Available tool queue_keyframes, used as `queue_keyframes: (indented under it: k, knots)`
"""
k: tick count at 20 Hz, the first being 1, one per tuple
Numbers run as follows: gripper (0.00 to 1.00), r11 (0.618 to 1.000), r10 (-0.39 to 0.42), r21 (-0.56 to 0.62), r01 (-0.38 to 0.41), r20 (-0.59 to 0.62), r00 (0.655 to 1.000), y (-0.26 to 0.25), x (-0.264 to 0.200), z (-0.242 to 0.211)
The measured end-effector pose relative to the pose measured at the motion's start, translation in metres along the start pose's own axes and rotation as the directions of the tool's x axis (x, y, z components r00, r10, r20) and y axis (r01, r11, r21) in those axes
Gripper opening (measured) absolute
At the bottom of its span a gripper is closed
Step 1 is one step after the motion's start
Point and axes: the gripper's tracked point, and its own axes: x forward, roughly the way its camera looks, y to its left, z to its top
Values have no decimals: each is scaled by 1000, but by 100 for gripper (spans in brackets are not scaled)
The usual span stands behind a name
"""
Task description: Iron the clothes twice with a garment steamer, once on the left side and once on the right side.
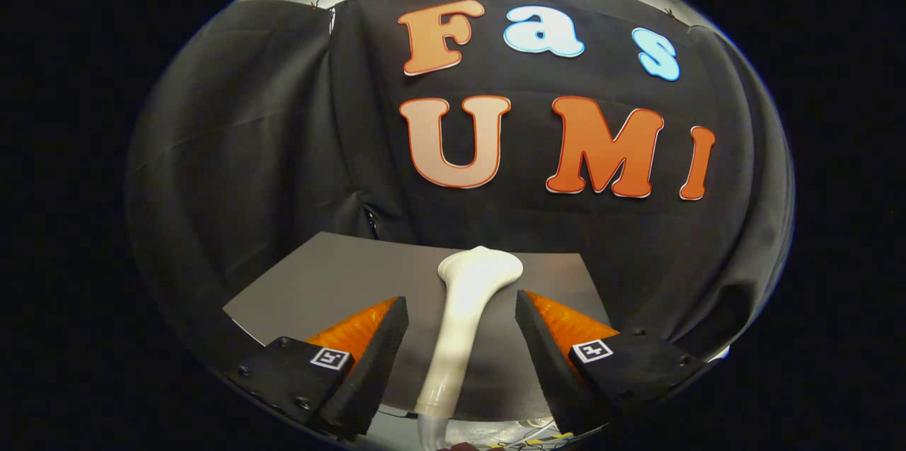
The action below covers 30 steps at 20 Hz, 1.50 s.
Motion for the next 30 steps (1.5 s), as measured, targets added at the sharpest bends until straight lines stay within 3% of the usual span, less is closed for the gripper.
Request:
queue_keyframes:
  k: [5,11,12,19,20,30]
  knots:
    - [98,999,-34,-18,32,-129,991,-2,46,-35]
    - [96,997,-36,54,49,-214,976,-4,69,-65]
    - [93,998,-29,51,41,-219,975,-2,67,-68]
    - [43,997,47,67,-36,-180,982,13,68,-61]
    - [40,997,63,46,-56,-162,985,18,65,-59]
    - [39,986,164,14,-164,30,986,25,-3,-24]
